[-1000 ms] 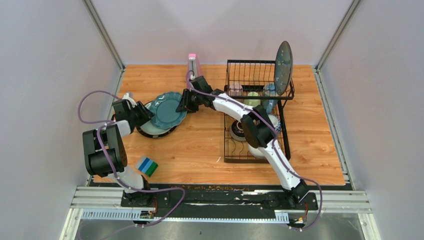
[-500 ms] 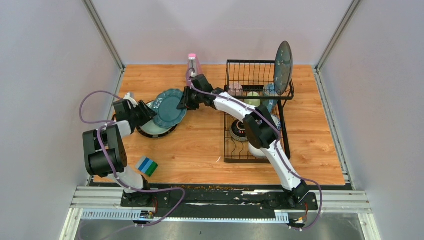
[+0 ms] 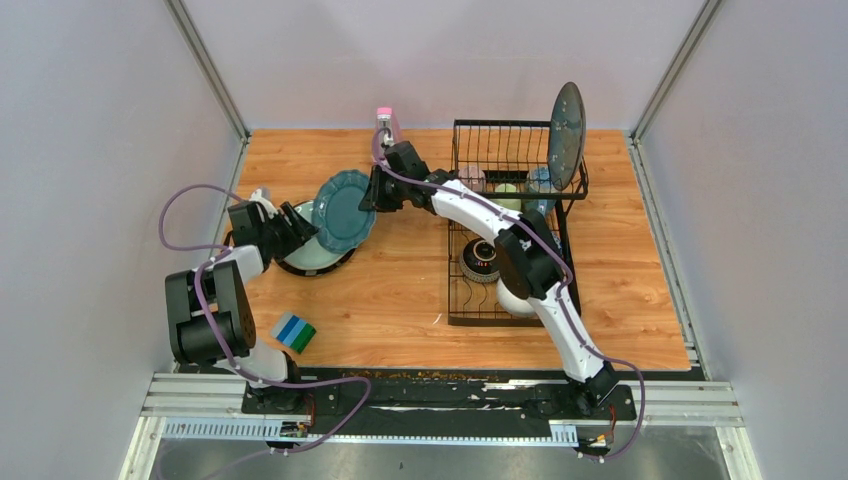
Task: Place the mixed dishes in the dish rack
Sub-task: Pick up the plate at the center of the board.
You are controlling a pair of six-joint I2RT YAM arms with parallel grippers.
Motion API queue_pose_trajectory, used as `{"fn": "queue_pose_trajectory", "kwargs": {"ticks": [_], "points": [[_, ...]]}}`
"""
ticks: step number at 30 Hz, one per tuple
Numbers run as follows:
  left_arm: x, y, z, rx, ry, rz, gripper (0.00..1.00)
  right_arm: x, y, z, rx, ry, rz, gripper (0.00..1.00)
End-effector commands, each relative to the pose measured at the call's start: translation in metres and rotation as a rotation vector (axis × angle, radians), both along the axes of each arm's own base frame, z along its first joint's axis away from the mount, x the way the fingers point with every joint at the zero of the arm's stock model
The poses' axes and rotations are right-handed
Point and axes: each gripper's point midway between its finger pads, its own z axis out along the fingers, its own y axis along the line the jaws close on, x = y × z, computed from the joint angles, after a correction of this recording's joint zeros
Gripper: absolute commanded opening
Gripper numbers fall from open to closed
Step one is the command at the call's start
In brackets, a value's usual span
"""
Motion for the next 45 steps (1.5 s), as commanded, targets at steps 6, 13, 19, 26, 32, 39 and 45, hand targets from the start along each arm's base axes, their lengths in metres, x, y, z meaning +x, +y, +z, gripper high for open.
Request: {"fn": "queue_pose_trajectory", "kwargs": {"ticks": [6,13,19,26,32,39,45], "points": [[-0.007,0.004,0.023,0.023,-0.040,0.049,0.74,0.002,-0.013,0.109,0.038,-0.257,-0.009,0.00],[-0.014,0.013,0.043,0.070,-0.097,0.110,0.86,-0.004,-0.026,0.148,0.022,-0.362,-0.020,0.00],[-0.020,0.021,0.075,0.099,-0.176,0.178,0.91,-0.010,-0.042,0.188,0.008,-0.465,-0.045,0.00],[-0.027,0.029,0.105,0.163,-0.217,0.204,1.00,-0.018,-0.075,0.251,-0.017,-0.614,-0.123,0.00],[-0.034,0.032,0.111,0.181,-0.218,0.224,1.00,-0.032,-0.124,0.314,-0.046,-0.754,-0.239,0.00],[-0.034,0.032,0.106,0.163,-0.201,0.233,1.00,-0.058,-0.187,0.389,-0.070,-0.925,-0.383,0.00],[-0.035,0.032,0.102,0.169,-0.187,0.230,1.00,-0.073,-0.254,0.432,-0.142,-1.040,-0.602,0.00]]}}
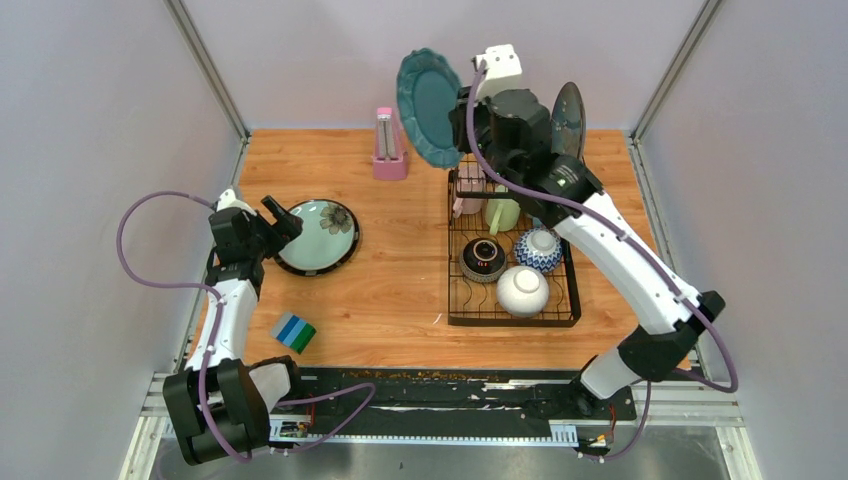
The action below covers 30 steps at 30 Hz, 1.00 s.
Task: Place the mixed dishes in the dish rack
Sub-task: Pick up the plate at the center of the board, then insert the plate into the dish rack.
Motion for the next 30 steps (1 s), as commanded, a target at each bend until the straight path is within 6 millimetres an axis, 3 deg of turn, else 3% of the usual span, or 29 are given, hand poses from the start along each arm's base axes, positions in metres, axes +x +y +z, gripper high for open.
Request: {"fn": "queue_pose_trajectory", "kwargs": {"ticks": [1,5,13,23,30], "points": [[0.004,0.004,0.013,0.023,-0.027,0.006,1.00,-0.017,-0.071,0.110,0.145,-0.301,-0.229,0.00],[0.004,0.004,0.008,0.023,-0.015,0.006,1.00,-0.019,-0.101,0.111,0.104,-0.325,-0.345,0.00],[0.007,0.002,0.004,0.012,-0.002,-0.011,1.00,-0.018,-0.143,0.105,0.050,-0.331,-0.527,0.00],[0.006,0.001,0.000,0.012,0.011,-0.014,1.00,-0.012,-0.172,0.087,0.000,-0.294,-0.681,0.00],[0.007,0.001,0.001,0.014,0.014,-0.018,1.00,0.000,-0.193,0.061,-0.018,-0.252,-0.731,0.00]]}}
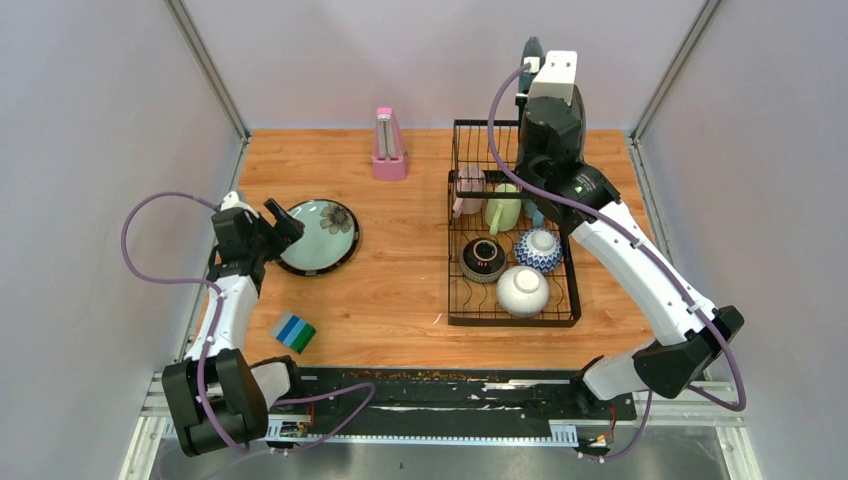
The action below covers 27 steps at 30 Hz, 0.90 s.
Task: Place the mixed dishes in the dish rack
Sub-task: Insert the plate into the dish rack.
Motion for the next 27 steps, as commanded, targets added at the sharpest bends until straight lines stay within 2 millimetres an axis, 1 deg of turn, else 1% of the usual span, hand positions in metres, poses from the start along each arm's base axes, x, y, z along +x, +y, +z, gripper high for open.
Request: {"fn": "queue_pose_trajectory", "kwargs": {"ticks": [1,7,12,17,19,22,27], "points": [[0.010,0.001,0.016,0.019,-0.041,-0.020,1.00,-0.009,-0.034,0.041,0.156,-0.157,-0.077,0.00],[0.010,-0.001,0.013,0.008,-0.031,-0.023,1.00,0.004,-0.043,0.007,0.184,-0.073,-0.092,0.00],[0.008,0.001,0.013,0.016,-0.033,-0.015,1.00,0.014,-0.042,-0.013,0.193,-0.017,-0.075,0.00],[0.007,0.001,0.013,0.016,-0.030,-0.013,1.00,0.019,-0.034,-0.023,0.203,0.016,-0.030,0.00],[0.008,0.001,0.012,0.014,-0.029,-0.013,1.00,0.019,-0.032,-0.024,0.207,0.020,-0.021,0.00],[0.008,0.001,0.012,0.013,-0.029,-0.013,1.00,0.020,-0.030,-0.026,0.206,0.026,-0.013,0.00],[0.007,0.001,0.010,0.014,-0.024,-0.011,1.00,0.027,-0.030,-0.038,0.174,0.057,-0.025,0.00]]}}
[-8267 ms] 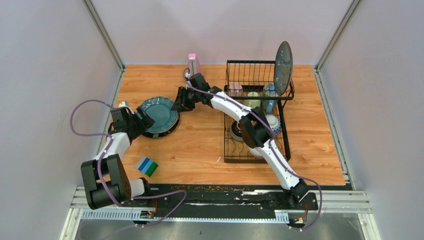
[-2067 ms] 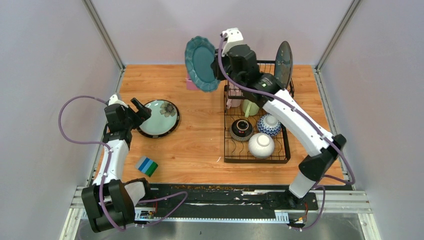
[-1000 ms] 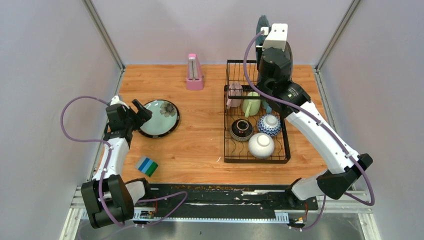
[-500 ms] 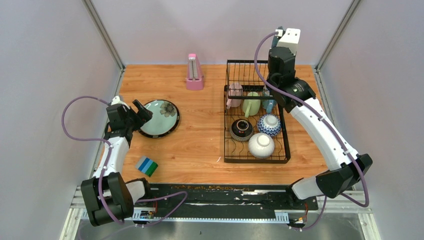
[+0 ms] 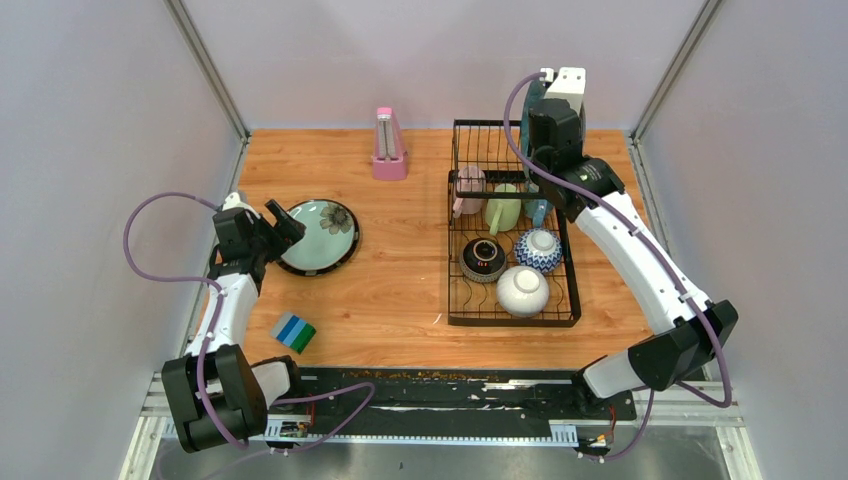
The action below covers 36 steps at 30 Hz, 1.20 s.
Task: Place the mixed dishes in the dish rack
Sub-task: Insert the plate into the dish rack.
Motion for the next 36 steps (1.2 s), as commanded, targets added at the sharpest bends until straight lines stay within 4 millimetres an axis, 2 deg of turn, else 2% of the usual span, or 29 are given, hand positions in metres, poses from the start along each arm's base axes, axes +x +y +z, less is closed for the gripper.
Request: {"fn": "queue_pose_trajectory", "kwargs": {"ticks": [1,6,16,26,29,33,36], "points": [[0.007,0.003,0.017,0.024,-0.046,-0.006,1.00,0.008,0.000,0.042,0.099,-0.163,-0.023,0.00],[0.007,0.003,0.016,0.027,-0.042,-0.006,1.00,0.011,0.000,0.039,0.092,-0.154,-0.029,0.00],[0.008,0.003,0.012,0.025,-0.033,-0.007,1.00,0.007,-0.001,0.052,0.052,-0.163,0.012,0.00],[0.008,0.003,0.011,0.025,-0.032,-0.007,1.00,0.009,-0.003,0.028,0.027,-0.112,0.003,0.00],[0.008,0.003,0.009,0.023,-0.027,-0.009,1.00,0.009,-0.003,0.023,0.030,-0.098,-0.001,0.16],[0.009,0.002,0.009,0.017,-0.029,-0.012,1.00,0.009,-0.001,0.021,0.035,-0.091,0.014,0.19],[0.009,0.002,0.010,0.017,-0.030,-0.012,1.00,0.010,-0.001,0.020,0.034,-0.086,0.020,0.30]]}}
